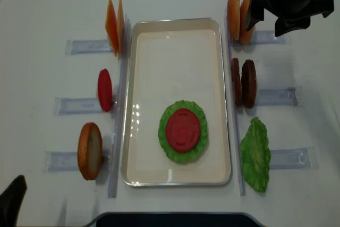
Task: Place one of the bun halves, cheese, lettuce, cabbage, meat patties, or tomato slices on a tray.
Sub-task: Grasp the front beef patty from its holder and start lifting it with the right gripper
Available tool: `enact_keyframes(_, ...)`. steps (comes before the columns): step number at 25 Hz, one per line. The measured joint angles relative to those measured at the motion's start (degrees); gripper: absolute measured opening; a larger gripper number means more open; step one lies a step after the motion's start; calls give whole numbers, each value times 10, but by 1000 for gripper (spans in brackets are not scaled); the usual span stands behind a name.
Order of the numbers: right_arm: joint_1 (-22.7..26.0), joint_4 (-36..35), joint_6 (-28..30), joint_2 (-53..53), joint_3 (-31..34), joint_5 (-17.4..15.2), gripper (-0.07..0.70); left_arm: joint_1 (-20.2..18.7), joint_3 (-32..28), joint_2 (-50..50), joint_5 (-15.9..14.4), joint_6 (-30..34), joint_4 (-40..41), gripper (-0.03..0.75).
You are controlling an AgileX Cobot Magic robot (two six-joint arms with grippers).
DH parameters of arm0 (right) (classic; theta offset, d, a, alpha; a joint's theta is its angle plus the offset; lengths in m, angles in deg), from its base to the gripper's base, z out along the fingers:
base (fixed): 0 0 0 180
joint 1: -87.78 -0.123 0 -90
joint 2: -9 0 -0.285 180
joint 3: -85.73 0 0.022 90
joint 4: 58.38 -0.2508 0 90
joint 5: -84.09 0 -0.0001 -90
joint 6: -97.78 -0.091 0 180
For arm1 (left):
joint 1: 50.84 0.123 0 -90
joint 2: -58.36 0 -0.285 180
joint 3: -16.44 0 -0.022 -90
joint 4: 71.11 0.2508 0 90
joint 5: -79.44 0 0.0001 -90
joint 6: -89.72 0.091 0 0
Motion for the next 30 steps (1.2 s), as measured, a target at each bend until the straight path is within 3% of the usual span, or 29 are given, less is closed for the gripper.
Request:
enact_keyframes(9, -39, 0, -14, -53, 0, 0, 507, 0, 0, 0, 0, 0, 0, 640)
enact_keyframes(30, -51, -16, -18, -121, 0, 10, 510, 0, 0, 0, 0, 0, 0, 640)
